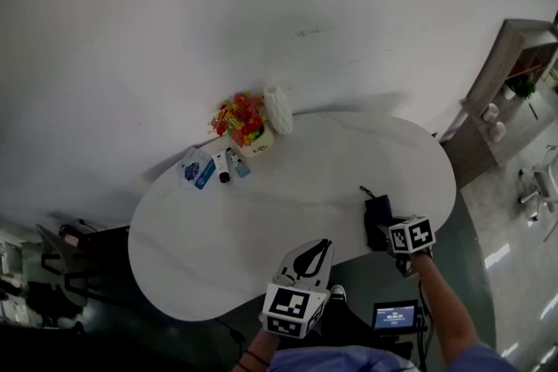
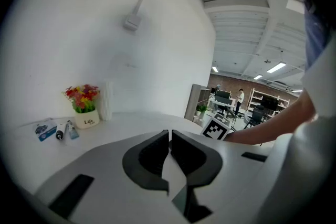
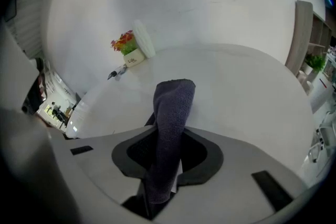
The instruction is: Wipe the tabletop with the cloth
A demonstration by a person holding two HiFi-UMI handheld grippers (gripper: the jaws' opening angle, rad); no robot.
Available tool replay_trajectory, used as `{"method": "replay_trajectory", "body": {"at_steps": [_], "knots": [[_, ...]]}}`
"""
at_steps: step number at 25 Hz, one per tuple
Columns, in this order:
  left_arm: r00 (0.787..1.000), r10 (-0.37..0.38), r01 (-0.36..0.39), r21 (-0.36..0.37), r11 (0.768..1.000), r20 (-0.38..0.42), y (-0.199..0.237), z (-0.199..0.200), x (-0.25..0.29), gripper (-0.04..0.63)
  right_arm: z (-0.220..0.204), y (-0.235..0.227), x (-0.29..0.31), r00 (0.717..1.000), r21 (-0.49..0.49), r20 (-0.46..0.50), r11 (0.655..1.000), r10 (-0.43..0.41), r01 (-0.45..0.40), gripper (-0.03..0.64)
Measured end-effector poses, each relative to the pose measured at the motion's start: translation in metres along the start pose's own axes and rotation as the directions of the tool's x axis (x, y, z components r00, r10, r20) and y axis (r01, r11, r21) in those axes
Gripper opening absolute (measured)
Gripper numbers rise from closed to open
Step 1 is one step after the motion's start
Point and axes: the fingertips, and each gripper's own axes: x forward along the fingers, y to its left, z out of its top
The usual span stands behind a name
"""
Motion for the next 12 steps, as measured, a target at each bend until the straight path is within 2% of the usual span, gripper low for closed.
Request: {"method": "replay_trajectory", "body": {"at_steps": [7,12], "knots": [[0.994,-0.108,0.110,0.077,0.991,-0.030,-0.051,0.014,0.040,0.026,-0.011,-0.091,-0.043,0.994,0.112,0.048,0.989,-0.102,0.096,0.101],[0.987,-0.150,0.155,0.106,0.982,-0.052,-0.073,0.015,0.056,0.026,-0.022,-0.149,-0.072,0.978,0.172,0.063,0.968,-0.196,0.183,0.100]]}}
